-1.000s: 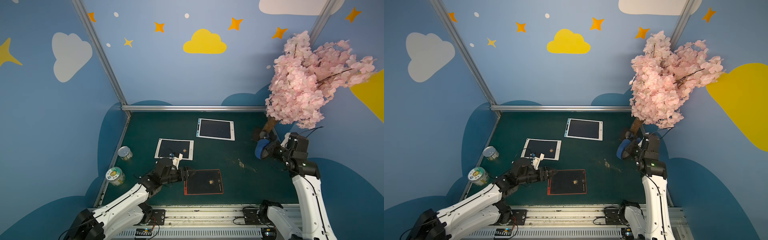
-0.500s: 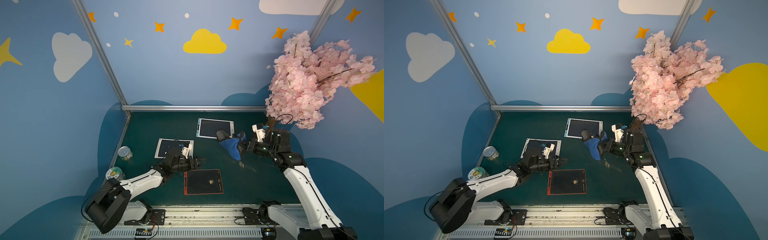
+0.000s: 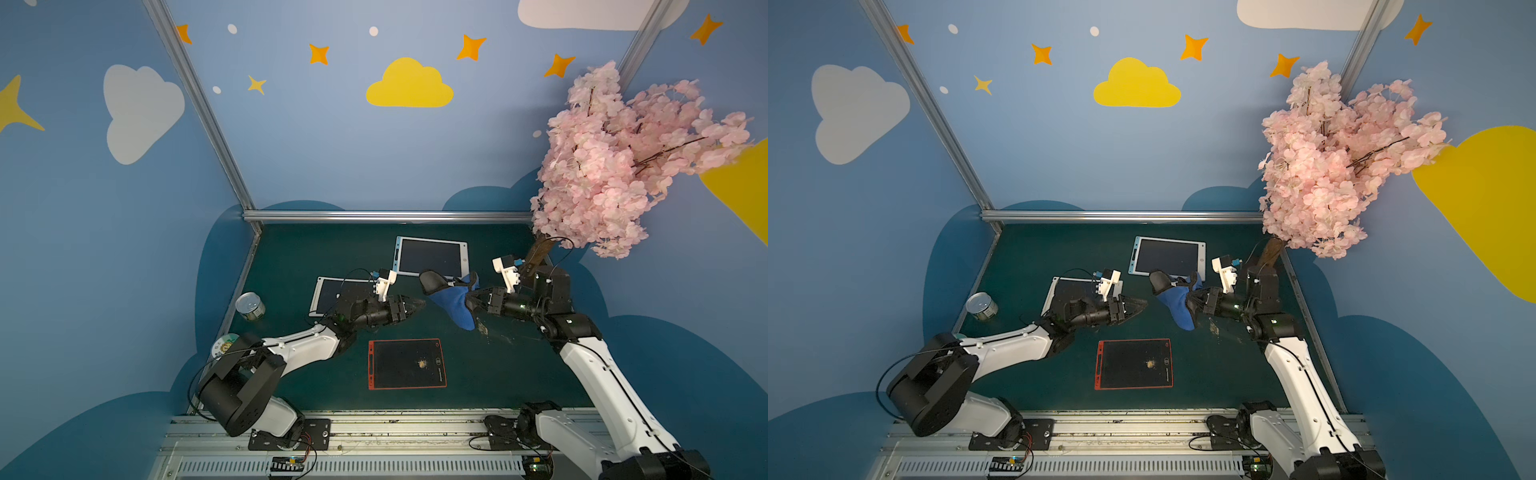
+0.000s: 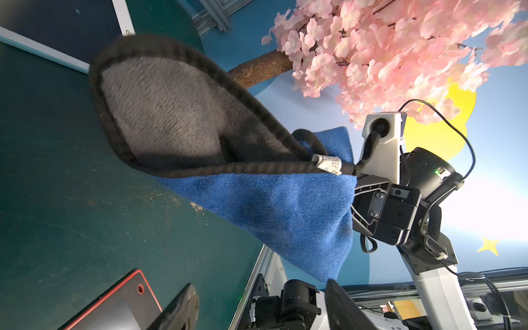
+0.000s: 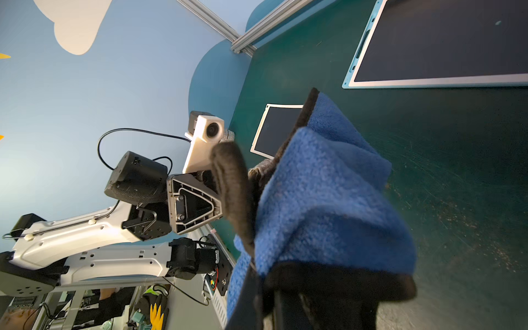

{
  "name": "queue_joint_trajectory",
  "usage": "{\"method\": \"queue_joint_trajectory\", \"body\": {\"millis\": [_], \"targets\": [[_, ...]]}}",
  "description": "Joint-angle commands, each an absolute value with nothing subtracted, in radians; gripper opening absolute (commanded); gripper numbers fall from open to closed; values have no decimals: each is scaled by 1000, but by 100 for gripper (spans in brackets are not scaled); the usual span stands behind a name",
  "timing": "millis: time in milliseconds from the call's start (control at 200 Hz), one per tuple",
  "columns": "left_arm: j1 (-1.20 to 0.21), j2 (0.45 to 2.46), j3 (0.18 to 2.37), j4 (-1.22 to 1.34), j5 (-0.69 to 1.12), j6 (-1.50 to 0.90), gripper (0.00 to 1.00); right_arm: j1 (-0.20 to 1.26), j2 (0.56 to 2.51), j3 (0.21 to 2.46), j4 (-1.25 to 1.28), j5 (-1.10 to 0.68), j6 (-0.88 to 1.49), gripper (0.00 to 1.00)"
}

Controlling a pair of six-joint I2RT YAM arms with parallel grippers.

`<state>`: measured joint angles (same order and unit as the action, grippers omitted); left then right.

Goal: Wipe the drawing tablet
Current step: Wipe the dirt from the drawing tablet.

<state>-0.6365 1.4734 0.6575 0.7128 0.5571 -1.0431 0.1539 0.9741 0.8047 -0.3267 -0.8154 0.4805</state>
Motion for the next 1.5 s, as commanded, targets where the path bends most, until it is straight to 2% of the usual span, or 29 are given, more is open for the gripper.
{"method": "queue_joint_trajectory", "body": {"millis": [0, 160, 430, 681, 896, 1176, 1351, 1496], "targets": [[-632, 1462, 702, 621, 552, -954, 70, 160, 962, 785, -231, -813, 497, 0], [-632, 1485, 738, 577, 535, -936, 70, 160, 966, 779, -241, -813, 482, 0], [-638, 1527, 723, 670, 518, -1005, 69, 160, 929, 802, -273, -793, 473, 0], [-660, 1487, 695, 681, 492, -1008, 69, 164, 918, 773, -153, -794, 570, 0], [-661, 1433, 633, 684, 477, -1022, 69, 167, 929, 807, -155, -881, 603, 0], [-685, 1396, 603, 754, 476, -1089, 69, 180, 864, 710, -1, -987, 812, 0], [-696, 1396, 607, 787, 466, -1126, 70, 196, 826, 698, -117, -994, 771, 0], [-704, 1425, 620, 831, 466, -1145, 70, 205, 798, 676, -88, -1074, 802, 0]]}}
